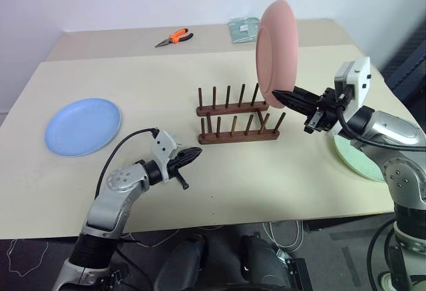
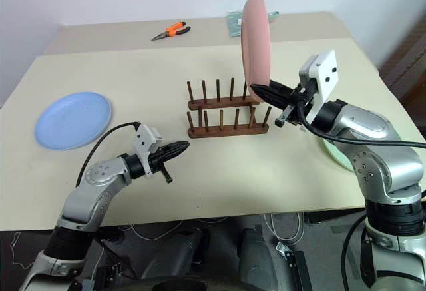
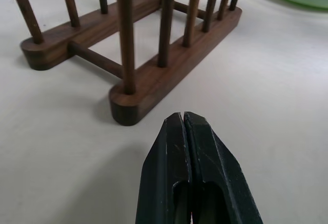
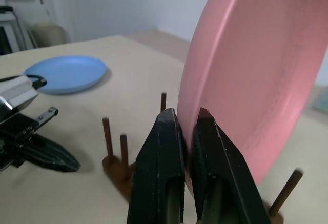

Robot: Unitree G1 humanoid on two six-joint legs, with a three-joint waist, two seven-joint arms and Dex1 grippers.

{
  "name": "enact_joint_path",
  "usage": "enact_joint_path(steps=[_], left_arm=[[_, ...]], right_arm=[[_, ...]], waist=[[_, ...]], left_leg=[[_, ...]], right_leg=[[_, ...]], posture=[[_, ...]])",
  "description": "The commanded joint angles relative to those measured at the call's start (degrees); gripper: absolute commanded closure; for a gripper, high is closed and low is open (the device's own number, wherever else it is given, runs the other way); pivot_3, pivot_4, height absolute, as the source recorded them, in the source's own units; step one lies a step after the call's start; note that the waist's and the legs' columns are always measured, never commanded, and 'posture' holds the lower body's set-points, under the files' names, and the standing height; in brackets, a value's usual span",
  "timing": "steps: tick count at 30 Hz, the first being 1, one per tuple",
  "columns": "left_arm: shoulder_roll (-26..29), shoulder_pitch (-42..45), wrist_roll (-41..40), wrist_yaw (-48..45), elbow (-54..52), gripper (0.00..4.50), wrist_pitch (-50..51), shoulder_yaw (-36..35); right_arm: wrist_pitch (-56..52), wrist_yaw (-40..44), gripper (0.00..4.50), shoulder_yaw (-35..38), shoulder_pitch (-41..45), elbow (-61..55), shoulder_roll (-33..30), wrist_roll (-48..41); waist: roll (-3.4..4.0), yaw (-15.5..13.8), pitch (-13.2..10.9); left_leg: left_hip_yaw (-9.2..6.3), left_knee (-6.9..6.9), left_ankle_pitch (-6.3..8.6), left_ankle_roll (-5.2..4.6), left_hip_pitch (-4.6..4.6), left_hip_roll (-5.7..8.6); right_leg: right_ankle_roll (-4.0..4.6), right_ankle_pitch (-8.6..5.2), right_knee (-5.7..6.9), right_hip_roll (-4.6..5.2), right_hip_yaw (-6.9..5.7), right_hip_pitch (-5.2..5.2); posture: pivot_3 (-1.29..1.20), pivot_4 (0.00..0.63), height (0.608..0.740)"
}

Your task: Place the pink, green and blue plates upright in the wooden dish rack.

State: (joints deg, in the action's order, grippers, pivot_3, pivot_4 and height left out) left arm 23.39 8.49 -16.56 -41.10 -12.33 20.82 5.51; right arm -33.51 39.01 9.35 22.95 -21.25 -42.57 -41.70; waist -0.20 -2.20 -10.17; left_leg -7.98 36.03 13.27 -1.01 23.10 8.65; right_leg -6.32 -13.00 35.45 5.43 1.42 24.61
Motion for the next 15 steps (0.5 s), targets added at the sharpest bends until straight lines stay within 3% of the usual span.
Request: enact_joint_path(steps=[1, 7, 11, 14, 15], left_arm=[[0.4, -0.9, -0.6, 0.1, -3.0, 4.5, -0.6, -0.5], [0.5, -1.2, -1.0, 0.2, -3.5, 4.5, 0.0, -0.6], [0.3, -1.2, -0.8, 0.2, -3.5, 4.5, 0.0, -0.2], [0.3, -1.4, -1.0, 0.2, -3.9, 4.5, 0.2, -0.1], [0.3, -1.5, -1.0, 0.2, -4.0, 4.5, 0.3, -0.1]], right_arm=[[1.1, 1.1, 4.48, 0.6, 0.5, 2.1, 0.6, 1.2], [1.4, 5.7, 4.48, 0.1, -0.9, 6.7, 0.0, 3.3], [2.7, 6.3, 3.01, 0.3, -0.5, 8.2, 0.1, 5.7], [6.1, 5.5, 1.5, 1.2, -0.5, 8.6, -0.9, 10.0], [6.7, 5.8, 1.5, 1.8, -0.9, 8.3, -1.6, 10.8]], waist=[[0.0, 0.0, 0.0], [0.0, -0.1, 0.0], [0.02, 0.0, 0.0], [0.02, 0.0, 0.0], [0.02, 0.0, 0.0]], left_leg=[[0.0, 0.01, 0.0, 0.0, 0.0, 0.0], [0.01, 0.03, 0.0, 0.0, 0.01, 0.0], [0.01, 0.04, 0.0, 0.0, 0.02, 0.0], [0.02, 0.04, 0.0, 0.0, 0.01, 0.0], [0.02, 0.04, 0.0, 0.0, 0.02, 0.0]], right_leg=[[0.01, 0.0, 0.0, 0.0, 0.0, 0.0], [0.02, 0.0, -0.01, 0.0, -0.01, -0.02], [0.02, 0.01, 0.0, 0.0, -0.02, -0.01], [0.03, 0.02, 0.01, -0.01, -0.02, 0.0], [0.02, 0.02, 0.01, -0.01, -0.02, 0.0]], posture=[[0.0, 0.15, 0.74], [0.0, 0.15, 0.74], [0.0, 0.15, 0.74], [0.0, 0.15, 0.74], [0.0, 0.15, 0.74]])
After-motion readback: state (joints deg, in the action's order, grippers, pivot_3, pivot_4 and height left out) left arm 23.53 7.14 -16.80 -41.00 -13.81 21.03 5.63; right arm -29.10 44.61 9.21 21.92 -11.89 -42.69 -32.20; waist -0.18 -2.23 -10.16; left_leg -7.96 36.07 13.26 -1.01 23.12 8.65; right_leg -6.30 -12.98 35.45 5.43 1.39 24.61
